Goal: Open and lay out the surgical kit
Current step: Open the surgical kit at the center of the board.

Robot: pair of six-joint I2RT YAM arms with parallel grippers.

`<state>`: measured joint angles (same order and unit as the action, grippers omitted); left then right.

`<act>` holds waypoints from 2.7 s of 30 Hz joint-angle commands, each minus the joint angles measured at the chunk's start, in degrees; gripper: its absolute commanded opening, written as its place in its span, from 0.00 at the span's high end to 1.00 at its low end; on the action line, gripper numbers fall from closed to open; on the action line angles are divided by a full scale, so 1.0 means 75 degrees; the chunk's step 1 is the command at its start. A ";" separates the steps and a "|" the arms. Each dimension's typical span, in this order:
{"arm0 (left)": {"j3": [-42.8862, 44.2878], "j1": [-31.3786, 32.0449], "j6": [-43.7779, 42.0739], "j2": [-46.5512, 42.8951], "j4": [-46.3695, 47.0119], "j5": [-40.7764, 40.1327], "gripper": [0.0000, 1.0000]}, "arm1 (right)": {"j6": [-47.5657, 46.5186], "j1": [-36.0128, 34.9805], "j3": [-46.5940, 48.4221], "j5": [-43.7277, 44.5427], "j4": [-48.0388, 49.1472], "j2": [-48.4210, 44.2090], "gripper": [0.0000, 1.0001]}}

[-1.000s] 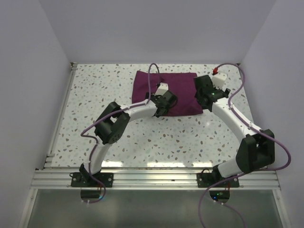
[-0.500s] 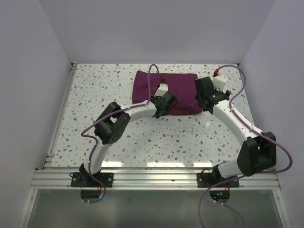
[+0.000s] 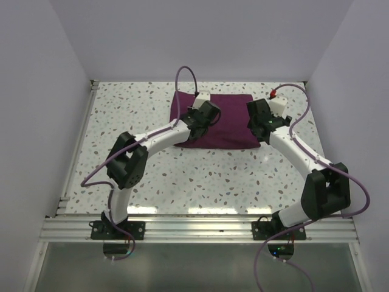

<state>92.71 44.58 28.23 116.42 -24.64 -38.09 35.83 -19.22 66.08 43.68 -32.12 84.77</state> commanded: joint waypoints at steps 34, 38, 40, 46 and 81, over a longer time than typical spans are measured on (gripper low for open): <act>-0.4803 -0.4994 0.2483 -0.2774 0.1892 0.1948 0.08 | -0.0653 -0.0015 0.0950 -0.0574 0.0521 0.1587 0.02; -0.4357 -0.4971 0.2062 -0.2223 0.1914 0.2277 0.12 | -0.0828 -0.0015 0.1044 -0.0527 0.0591 0.1681 0.02; -0.4345 -0.4913 0.1804 -0.2269 0.2287 0.2533 0.15 | -0.0864 -0.0003 0.1114 -0.0562 0.0614 0.1728 0.02; -0.4322 -0.4854 0.1638 -0.2212 0.2852 0.3085 0.18 | -0.0841 -0.0015 0.1442 -0.0844 0.0544 0.1904 0.02; -0.2122 -0.4876 0.2095 -0.0629 0.3555 0.3039 1.00 | -0.1098 -0.0003 0.1161 -0.0773 0.0954 0.1939 0.02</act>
<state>71.13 9.30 42.04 110.06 0.03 -14.17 28.23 -19.22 74.54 37.74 -27.05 98.67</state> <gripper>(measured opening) 0.015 0.985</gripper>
